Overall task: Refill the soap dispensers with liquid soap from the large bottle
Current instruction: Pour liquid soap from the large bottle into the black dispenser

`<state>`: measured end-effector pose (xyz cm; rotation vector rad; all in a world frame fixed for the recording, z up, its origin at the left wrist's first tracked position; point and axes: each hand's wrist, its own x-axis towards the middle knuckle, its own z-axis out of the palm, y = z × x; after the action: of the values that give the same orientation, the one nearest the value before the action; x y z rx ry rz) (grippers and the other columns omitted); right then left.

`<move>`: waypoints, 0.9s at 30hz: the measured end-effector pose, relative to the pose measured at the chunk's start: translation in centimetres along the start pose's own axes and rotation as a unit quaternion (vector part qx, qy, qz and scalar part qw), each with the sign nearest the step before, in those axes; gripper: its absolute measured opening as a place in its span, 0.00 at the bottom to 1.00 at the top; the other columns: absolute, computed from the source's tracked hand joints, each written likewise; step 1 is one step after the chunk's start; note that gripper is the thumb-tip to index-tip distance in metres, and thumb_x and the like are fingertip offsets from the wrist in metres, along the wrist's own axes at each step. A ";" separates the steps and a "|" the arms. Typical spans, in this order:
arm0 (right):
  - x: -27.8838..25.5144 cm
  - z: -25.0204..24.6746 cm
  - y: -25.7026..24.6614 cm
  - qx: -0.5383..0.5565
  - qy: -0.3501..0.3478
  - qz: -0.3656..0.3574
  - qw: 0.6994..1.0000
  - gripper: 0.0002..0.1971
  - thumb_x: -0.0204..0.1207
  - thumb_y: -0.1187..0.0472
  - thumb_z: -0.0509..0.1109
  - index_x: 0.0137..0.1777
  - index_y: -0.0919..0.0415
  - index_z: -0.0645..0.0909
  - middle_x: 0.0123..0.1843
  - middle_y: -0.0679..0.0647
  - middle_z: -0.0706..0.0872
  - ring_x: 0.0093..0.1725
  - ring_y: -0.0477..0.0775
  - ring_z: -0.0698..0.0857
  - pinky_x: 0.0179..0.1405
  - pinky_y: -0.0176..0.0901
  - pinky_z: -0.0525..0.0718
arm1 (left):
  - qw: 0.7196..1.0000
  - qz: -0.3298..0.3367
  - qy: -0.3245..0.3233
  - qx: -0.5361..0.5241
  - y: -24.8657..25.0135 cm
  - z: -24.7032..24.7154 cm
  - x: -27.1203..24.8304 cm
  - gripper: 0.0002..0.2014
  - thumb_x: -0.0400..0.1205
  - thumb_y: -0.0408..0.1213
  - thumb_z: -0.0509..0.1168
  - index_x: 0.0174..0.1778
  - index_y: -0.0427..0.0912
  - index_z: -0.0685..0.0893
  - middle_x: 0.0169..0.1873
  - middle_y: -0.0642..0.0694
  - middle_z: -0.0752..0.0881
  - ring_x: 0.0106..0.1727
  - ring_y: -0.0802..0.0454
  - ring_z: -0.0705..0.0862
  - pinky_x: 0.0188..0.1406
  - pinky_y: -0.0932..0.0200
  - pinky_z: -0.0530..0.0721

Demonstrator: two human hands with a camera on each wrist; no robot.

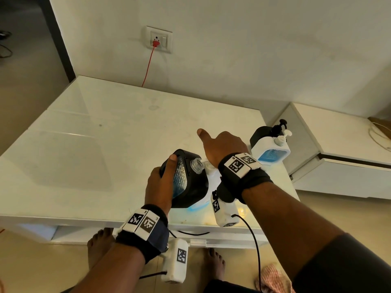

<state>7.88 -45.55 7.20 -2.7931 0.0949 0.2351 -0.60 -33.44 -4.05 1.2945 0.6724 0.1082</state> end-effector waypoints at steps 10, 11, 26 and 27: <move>0.1 -1.1 -0.5 0.017 -0.065 -0.003 0.998 0.38 0.79 0.25 0.45 0.34 0.57 0.79 0.35 0.54 0.83 0.37 0.54 0.80 0.44 0.48 0.72 | 1.000 0.012 -0.007 0.007 0.1 0.0 -0.2 0.48 0.62 0.82 0.60 0.64 0.46 0.86 0.55 0.45 0.91 0.57 0.44 0.89 0.60 0.42 0.89; 0.1 -0.9 -0.5 0.010 -0.056 -0.003 0.998 0.37 0.79 0.25 0.46 0.34 0.57 0.79 0.35 0.54 0.83 0.37 0.54 0.80 0.44 0.48 0.71 | 1.000 0.012 -0.005 0.006 0.0 0.0 -0.2 0.48 0.63 0.82 0.60 0.65 0.46 0.86 0.55 0.45 0.91 0.57 0.44 0.89 0.60 0.42 0.89; 0.3 -1.3 -0.5 0.028 -0.085 -0.004 0.996 0.40 0.77 0.23 0.42 0.32 0.58 0.77 0.32 0.56 0.82 0.36 0.58 0.82 0.50 0.51 0.82 | 1.000 0.012 -0.013 0.010 -0.2 -0.1 -0.1 0.48 0.63 0.83 0.61 0.65 0.45 0.86 0.54 0.44 0.91 0.56 0.44 0.90 0.49 0.50 0.89; 0.4 -1.3 -0.6 0.028 -0.084 -0.004 0.996 0.40 0.77 0.23 0.42 0.31 0.58 0.76 0.32 0.55 0.81 0.36 0.58 0.82 0.50 0.52 0.82 | 1.000 0.013 -0.014 0.008 -0.1 -0.1 -0.1 0.49 0.62 0.83 0.61 0.65 0.45 0.86 0.55 0.44 0.92 0.56 0.44 0.90 0.50 0.50 0.89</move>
<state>8.57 -45.44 8.52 -2.7041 0.0485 0.4562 -0.77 -33.45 -4.12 1.3187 0.6345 0.1052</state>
